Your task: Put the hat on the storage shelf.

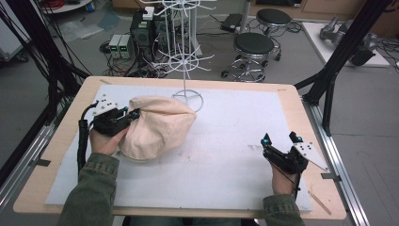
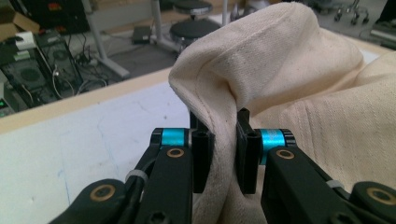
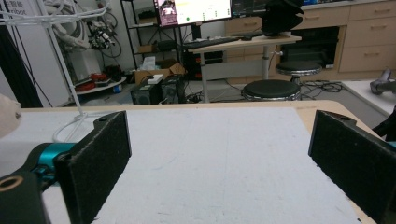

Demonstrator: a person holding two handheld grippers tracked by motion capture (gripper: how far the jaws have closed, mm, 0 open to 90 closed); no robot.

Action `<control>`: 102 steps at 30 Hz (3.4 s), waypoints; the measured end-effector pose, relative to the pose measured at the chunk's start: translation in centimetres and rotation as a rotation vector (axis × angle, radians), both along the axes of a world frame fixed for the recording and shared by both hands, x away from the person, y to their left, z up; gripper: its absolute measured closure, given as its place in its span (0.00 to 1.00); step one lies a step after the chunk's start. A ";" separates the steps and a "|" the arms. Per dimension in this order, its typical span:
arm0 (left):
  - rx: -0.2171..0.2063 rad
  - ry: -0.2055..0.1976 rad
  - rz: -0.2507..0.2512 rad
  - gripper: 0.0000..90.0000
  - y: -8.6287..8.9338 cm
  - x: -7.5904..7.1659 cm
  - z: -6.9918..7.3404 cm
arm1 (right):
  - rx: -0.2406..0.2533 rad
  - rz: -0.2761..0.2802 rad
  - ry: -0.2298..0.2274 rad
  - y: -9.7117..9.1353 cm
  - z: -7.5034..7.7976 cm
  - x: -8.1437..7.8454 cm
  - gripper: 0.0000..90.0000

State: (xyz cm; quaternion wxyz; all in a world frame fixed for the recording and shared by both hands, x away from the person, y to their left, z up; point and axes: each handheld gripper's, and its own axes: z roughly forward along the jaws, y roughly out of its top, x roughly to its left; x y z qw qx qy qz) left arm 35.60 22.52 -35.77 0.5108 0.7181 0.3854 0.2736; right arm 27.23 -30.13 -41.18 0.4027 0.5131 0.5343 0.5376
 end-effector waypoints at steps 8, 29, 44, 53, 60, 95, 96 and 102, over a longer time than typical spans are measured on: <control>-0.040 -0.093 0.028 0.89 0.8 -0.8 1.1 | 0.005 0.000 0.000 0.0 0.0 0.0 0.05; -0.244 -0.357 0.021 0.88 1.6 -2.8 6.0 | 0.007 -0.003 -0.002 -0.1 0.0 0.0 0.05; -0.324 -0.463 0.005 0.88 0.7 -2.4 8.4 | 0.010 0.001 -0.001 -0.1 0.0 0.0 0.05; -0.349 -0.525 -0.001 0.88 0.2 -2.4 10.0 | 0.008 0.009 0.005 0.0 0.0 0.0 0.05; -0.370 -0.572 -0.011 0.88 0.2 -1.7 12.1 | 0.009 0.012 0.008 0.0 -0.1 0.1 0.05; -0.604 -0.631 0.122 0.88 -0.4 6.8 18.9 | 0.019 0.022 0.011 -0.3 -0.1 0.0 0.05; -0.586 -0.644 0.119 0.88 -0.6 7.0 18.3 | 0.017 0.021 0.008 -0.2 0.0 0.0 0.05; -0.619 -0.619 0.100 0.88 -0.8 7.3 15.1 | 0.023 0.017 0.003 -0.4 0.0 -0.1 0.05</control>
